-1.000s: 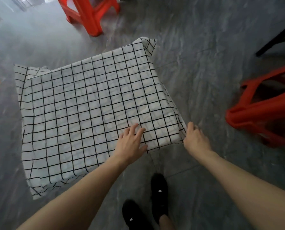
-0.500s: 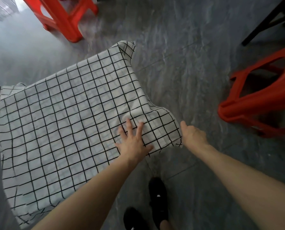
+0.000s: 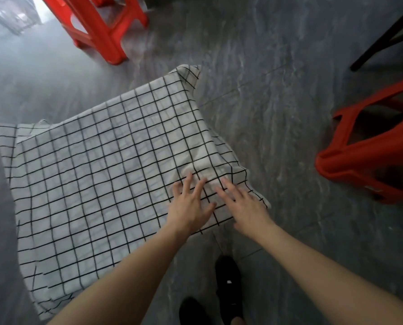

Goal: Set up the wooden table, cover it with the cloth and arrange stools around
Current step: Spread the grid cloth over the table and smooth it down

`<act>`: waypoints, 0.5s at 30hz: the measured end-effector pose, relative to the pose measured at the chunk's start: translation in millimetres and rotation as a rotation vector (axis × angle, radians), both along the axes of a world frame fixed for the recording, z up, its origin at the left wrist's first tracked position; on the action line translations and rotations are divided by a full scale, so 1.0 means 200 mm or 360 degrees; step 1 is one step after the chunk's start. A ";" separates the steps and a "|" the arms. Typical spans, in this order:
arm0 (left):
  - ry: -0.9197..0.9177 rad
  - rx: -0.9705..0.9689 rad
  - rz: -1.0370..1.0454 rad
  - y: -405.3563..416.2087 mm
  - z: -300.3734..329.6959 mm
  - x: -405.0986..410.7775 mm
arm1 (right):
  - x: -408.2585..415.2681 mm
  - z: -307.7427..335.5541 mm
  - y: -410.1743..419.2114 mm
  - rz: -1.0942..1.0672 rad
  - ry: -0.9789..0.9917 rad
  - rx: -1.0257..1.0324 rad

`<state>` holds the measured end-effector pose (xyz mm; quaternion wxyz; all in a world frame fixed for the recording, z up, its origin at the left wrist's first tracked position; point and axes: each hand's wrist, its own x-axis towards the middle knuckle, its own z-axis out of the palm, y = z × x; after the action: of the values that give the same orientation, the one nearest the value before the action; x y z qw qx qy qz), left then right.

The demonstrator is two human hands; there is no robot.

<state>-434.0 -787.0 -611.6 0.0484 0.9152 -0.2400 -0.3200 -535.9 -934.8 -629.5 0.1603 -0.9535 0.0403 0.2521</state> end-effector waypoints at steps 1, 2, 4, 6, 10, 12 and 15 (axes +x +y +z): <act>0.0008 -0.0060 -0.0039 0.05 0.02 0.02 | -0.01 0.01 0.00 -0.0018 0.0002 -0.0066; 0.0015 -0.0119 -0.0085 0.11 0.04 0.05 | -0.02 0.02 0.02 -0.0028 0.0011 -0.0112; 0.0019 -0.0163 -0.0174 0.28 0.07 0.09 | -0.03 0.04 0.05 -0.0048 0.0067 -0.0179; -0.0011 -0.0085 -0.0149 0.47 0.10 0.13 | -0.04 0.07 0.08 -0.0079 0.0123 -0.0238; -0.0052 0.0083 0.0257 0.91 0.17 0.15 | 0.00 0.12 0.18 -0.0148 0.0132 -0.0329; -0.0024 0.0119 0.0410 1.13 0.20 0.13 | 0.05 0.15 0.27 -0.0082 0.0105 -0.0383; -0.0065 0.0096 0.0653 1.45 0.22 0.10 | 0.14 0.20 0.49 0.0110 0.0037 -0.0377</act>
<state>-413.8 -497.1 -567.3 0.0803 0.9522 -0.0398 -0.2919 -508.0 -837.0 -589.8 0.0374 -0.9635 0.0386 0.2621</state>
